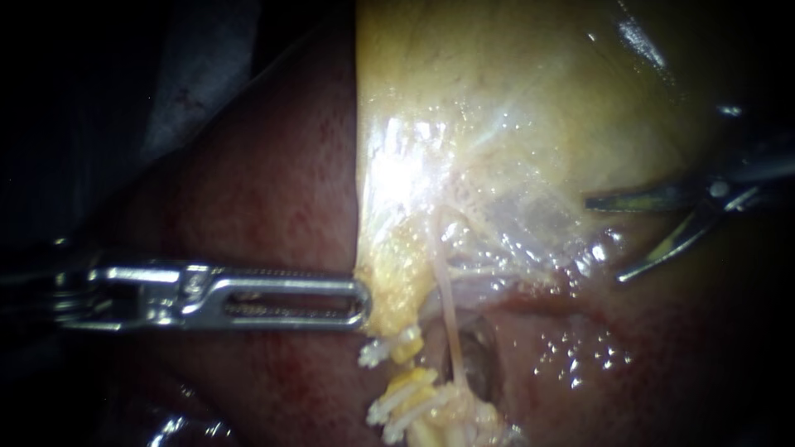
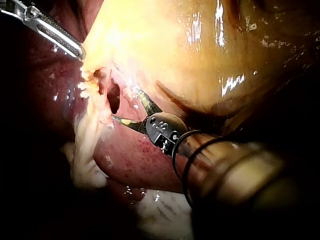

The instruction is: Go back from the cut left tube

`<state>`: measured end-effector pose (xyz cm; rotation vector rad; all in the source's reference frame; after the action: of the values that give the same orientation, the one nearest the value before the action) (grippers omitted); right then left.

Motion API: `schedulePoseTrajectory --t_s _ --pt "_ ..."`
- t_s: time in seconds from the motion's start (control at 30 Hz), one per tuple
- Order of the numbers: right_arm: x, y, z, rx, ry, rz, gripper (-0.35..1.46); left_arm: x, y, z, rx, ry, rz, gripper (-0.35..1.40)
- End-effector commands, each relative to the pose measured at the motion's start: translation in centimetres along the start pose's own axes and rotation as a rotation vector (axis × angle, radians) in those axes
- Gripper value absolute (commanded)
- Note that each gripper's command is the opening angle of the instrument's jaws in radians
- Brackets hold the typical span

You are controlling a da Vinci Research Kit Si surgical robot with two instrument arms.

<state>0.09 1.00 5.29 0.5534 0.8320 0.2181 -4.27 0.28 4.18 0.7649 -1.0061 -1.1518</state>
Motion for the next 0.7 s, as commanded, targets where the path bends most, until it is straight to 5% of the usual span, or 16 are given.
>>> schedulePoseTrajectory --t_s 0.03,0.7 --pt "0.00 0.00 0.01 0.000 0.000 0.001 0.86 0.00 0.00 0.00 -0.001 0.000 0.000 -0.35" --pt "0.00 -0.01 0.01 -0.001 0.000 0.001 0.88 -0.09 0.04 0.15 -0.006 -0.005 -0.003 -0.35"
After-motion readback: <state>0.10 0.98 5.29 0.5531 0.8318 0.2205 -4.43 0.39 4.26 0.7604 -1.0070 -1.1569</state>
